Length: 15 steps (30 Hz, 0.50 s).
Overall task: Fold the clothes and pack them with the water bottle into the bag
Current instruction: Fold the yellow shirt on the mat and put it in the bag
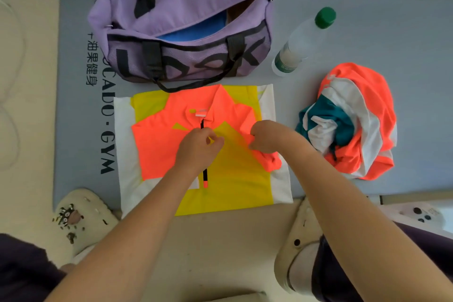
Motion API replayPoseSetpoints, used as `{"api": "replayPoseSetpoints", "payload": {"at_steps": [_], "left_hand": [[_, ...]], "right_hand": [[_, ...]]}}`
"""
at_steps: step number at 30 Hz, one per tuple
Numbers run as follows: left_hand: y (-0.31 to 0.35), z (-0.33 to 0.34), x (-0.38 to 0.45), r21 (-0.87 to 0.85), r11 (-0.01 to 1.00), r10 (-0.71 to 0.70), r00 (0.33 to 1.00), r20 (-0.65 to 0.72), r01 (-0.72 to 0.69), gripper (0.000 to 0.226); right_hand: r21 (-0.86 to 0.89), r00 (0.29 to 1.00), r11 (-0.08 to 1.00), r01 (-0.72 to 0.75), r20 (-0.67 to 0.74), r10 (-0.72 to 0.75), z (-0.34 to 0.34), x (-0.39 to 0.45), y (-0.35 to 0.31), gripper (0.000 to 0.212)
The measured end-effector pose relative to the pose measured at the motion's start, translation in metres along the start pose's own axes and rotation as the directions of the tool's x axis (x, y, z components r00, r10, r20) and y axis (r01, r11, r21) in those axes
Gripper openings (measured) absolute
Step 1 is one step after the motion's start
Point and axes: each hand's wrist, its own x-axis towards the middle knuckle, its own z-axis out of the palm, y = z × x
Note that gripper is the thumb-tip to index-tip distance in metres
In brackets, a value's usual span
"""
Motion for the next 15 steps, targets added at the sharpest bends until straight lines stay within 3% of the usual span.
{"api": "replayPoseSetpoints", "payload": {"at_steps": [1, 2, 4, 6, 8, 10, 13, 15], "left_hand": [[0.006, -0.002, -0.004, -0.223, 0.966, -0.122, 0.991, 0.046, 0.13, 0.027], [0.013, -0.001, -0.008, -0.425, 0.856, -0.243, 0.955, 0.173, 0.295, 0.031], [0.018, 0.004, -0.016, -0.583, 0.619, -0.339, 0.848, 0.407, 0.527, 0.04], [0.015, 0.015, -0.023, -0.588, 0.573, -0.328, 0.817, 0.474, 0.571, 0.043], [0.008, 0.024, -0.029, -0.599, 0.544, -0.31, 0.804, 0.507, 0.588, 0.042], [0.003, 0.031, -0.031, -0.626, 0.505, -0.289, 0.8, 0.526, 0.594, 0.039], [-0.001, 0.035, -0.031, -0.661, 0.469, -0.274, 0.808, 0.522, 0.585, 0.037], [-0.002, 0.035, -0.032, -0.68, 0.458, -0.251, 0.817, 0.52, 0.573, 0.039]], "right_hand": [[0.051, 1.0, 0.998, -0.02, 0.023, 0.019, 0.003, 0.001, -0.008, 0.026], [0.113, 0.999, 0.993, -0.034, 0.035, 0.03, 0.007, 0.003, -0.015, 0.029], [0.301, 0.997, 0.951, -0.071, 0.021, 0.068, 0.014, 0.008, -0.022, 0.031], [0.337, 0.987, 0.938, -0.081, -0.103, 0.122, 0.022, 0.01, -0.026, 0.03], [0.201, 0.961, 0.977, -0.067, -0.252, 0.118, 0.032, 0.009, -0.024, 0.025], [0.072, 0.948, 0.997, -0.04, -0.314, 0.06, 0.037, 0.004, -0.019, 0.02], [0.044, 0.964, 0.996, -0.08, -0.251, 0.089, 0.034, 0.001, -0.008, 0.019], [0.15, 0.983, 0.98, -0.133, -0.104, 0.15, 0.029, -0.003, -0.007, 0.024]]}}
